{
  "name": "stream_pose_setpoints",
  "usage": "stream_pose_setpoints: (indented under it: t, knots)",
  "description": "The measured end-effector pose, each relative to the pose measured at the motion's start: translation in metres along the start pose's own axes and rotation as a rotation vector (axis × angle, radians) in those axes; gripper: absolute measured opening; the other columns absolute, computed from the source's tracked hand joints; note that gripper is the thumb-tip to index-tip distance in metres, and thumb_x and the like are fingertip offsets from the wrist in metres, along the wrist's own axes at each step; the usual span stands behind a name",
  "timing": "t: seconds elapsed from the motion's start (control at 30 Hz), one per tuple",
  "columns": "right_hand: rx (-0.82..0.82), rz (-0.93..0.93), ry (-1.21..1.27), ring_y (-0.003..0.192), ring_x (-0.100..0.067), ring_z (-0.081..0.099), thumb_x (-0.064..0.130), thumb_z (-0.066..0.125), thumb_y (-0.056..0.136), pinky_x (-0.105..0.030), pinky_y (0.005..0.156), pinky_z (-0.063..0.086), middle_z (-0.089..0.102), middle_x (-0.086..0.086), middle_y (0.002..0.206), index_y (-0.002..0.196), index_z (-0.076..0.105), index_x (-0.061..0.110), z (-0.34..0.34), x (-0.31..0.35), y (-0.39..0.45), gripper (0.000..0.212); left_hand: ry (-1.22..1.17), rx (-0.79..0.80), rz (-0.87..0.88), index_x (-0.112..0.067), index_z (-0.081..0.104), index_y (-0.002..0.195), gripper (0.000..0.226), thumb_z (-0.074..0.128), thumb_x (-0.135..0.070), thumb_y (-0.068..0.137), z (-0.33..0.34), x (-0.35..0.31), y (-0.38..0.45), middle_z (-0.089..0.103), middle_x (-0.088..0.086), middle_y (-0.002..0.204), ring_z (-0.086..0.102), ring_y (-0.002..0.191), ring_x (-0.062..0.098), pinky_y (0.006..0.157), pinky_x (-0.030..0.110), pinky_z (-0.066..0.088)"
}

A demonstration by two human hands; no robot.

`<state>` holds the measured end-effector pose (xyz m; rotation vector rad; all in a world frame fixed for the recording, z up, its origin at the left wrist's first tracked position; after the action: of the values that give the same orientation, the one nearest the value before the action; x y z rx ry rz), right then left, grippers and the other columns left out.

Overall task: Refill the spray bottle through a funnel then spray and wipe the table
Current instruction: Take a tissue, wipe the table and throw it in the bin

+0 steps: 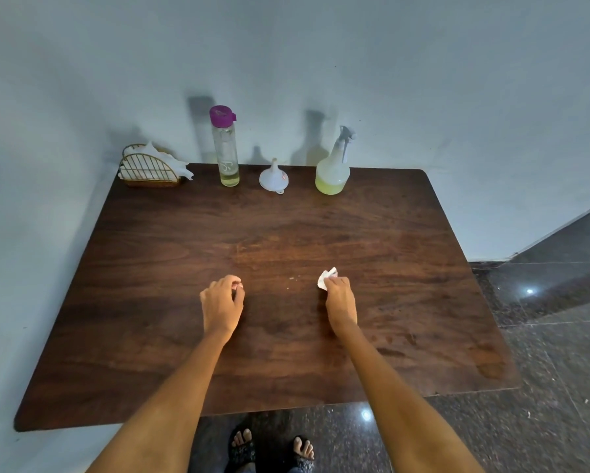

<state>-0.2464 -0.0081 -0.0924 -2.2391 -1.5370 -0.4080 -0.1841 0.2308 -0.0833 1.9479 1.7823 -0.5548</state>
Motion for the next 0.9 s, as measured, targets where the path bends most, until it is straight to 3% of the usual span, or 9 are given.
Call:
stream_pose_setpoints:
  t: [0.1, 0.3, 0.37, 0.47, 0.53, 0.57, 0.67, 0.77, 0.9]
  knots:
    - [-0.065, -0.040, -0.023, 0.110, -0.028, 0.051, 0.016, 0.039, 0.094, -0.036, 0.095, 0.038, 0.050, -0.013, 0.115, 0.104, 0.061, 0.009, 0.014, 0.035, -0.006, 0.025, 0.000, -0.018, 0.015, -0.007, 0.067, 0.097, 0.013, 0.057, -0.010, 0.089, -0.002, 0.005, 0.000, 0.071, 0.009, 0.088, 0.063, 0.087, 0.030, 0.085, 0.042, 0.041]
    - [0.053, -0.289, 0.218, 0.111, -0.036, 0.042, 0.017, 0.021, 0.092, -0.040, 0.092, 0.034, 0.046, -0.027, 0.120, 0.117, 0.048, -0.007, 0.071, 0.122, -0.025, 0.044, 0.047, 0.000, -0.014, -0.010, 0.065, 0.099, 0.015, 0.055, -0.013, 0.090, -0.003, 0.019, 0.006, 0.070, 0.007, 0.094, 0.061, 0.095, 0.029, 0.088, 0.041, 0.038]
    - [0.043, -0.352, 0.128, 0.093, -0.026, 0.048, 0.016, 0.031, 0.086, -0.037, 0.081, 0.034, 0.055, -0.019, 0.097, 0.091, 0.063, 0.007, 0.060, 0.111, -0.014, 0.033, 0.045, -0.001, -0.008, -0.010, 0.066, 0.099, 0.014, 0.055, -0.013, 0.090, -0.004, 0.022, 0.008, 0.070, 0.006, 0.093, 0.062, 0.094, 0.028, 0.089, 0.041, 0.038]
    - [-0.158, -0.180, 0.025, 0.068, -0.007, 0.038, 0.016, 0.045, 0.067, -0.026, 0.066, 0.033, 0.045, 0.008, 0.071, 0.057, 0.049, 0.029, 0.023, 0.053, 0.011, 0.017, 0.036, 0.007, 0.005, -0.010, 0.066, 0.097, 0.013, 0.056, -0.012, 0.089, -0.001, 0.019, 0.010, 0.070, 0.006, 0.089, 0.061, 0.090, 0.028, 0.088, 0.039, 0.036]
    - [-0.197, 0.041, 0.086, 0.070, -0.012, 0.038, 0.012, 0.042, 0.066, -0.025, 0.068, 0.030, 0.029, 0.005, 0.079, 0.059, 0.046, 0.029, 0.000, 0.009, 0.015, 0.018, 0.030, 0.011, 0.028, -0.010, 0.066, 0.097, 0.013, 0.057, -0.011, 0.088, 0.003, 0.016, 0.008, 0.069, 0.007, 0.089, 0.061, 0.090, 0.030, 0.087, 0.040, 0.037]
    - [-0.225, 0.172, 0.154, 0.072, -0.015, 0.040, 0.008, 0.042, 0.069, -0.026, 0.068, 0.030, 0.040, -0.005, 0.069, 0.060, 0.052, 0.026, -0.008, -0.011, 0.016, 0.022, 0.033, 0.016, 0.044, -0.010, 0.066, 0.099, 0.014, 0.057, -0.010, 0.088, 0.005, 0.016, 0.008, 0.069, 0.007, 0.092, 0.060, 0.092, 0.030, 0.088, 0.040, 0.037]
    - [-0.288, 0.462, 0.258, 0.088, -0.032, 0.050, -0.006, 0.043, 0.078, -0.036, 0.073, 0.037, 0.054, -0.016, 0.088, 0.083, 0.068, 0.001, -0.005, -0.023, 0.019, 0.026, 0.063, 0.037, 0.070, -0.011, 0.064, 0.110, 0.022, 0.055, -0.012, 0.090, 0.009, 0.022, 0.006, 0.066, 0.007, 0.106, 0.058, 0.103, 0.029, 0.095, 0.041, 0.036]
    - [-0.210, 0.362, 0.334, 0.094, -0.029, 0.057, 0.007, 0.043, 0.072, -0.038, 0.079, 0.043, 0.060, -0.016, 0.088, 0.086, 0.071, 0.001, 0.033, 0.033, 0.026, 0.032, 0.055, 0.028, 0.047, -0.010, 0.059, 0.119, 0.029, 0.051, -0.011, 0.092, 0.005, 0.028, 0.005, 0.064, 0.008, 0.113, 0.057, 0.109, 0.028, 0.098, 0.042, 0.036]
    - [0.130, -0.041, 0.213, 0.112, -0.032, 0.047, 0.001, 0.042, 0.090, -0.038, 0.091, 0.041, 0.052, -0.021, 0.116, 0.111, 0.061, -0.001, 0.082, 0.156, 0.007, 0.028, 0.034, -0.046, -0.021, -0.007, 0.057, 0.121, 0.034, 0.051, -0.002, 0.088, -0.004, 0.043, 0.007, 0.063, 0.010, 0.116, 0.056, 0.110, 0.031, 0.099, 0.045, 0.035]
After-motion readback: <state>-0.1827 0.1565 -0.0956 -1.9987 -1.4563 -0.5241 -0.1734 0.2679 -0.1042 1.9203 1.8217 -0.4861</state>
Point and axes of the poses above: each hand's wrist, its own y-axis towards the middle knuckle, its own z-axis out of the palm, x = y × z, the point moved 5 cm from there along y, towards the middle knuckle
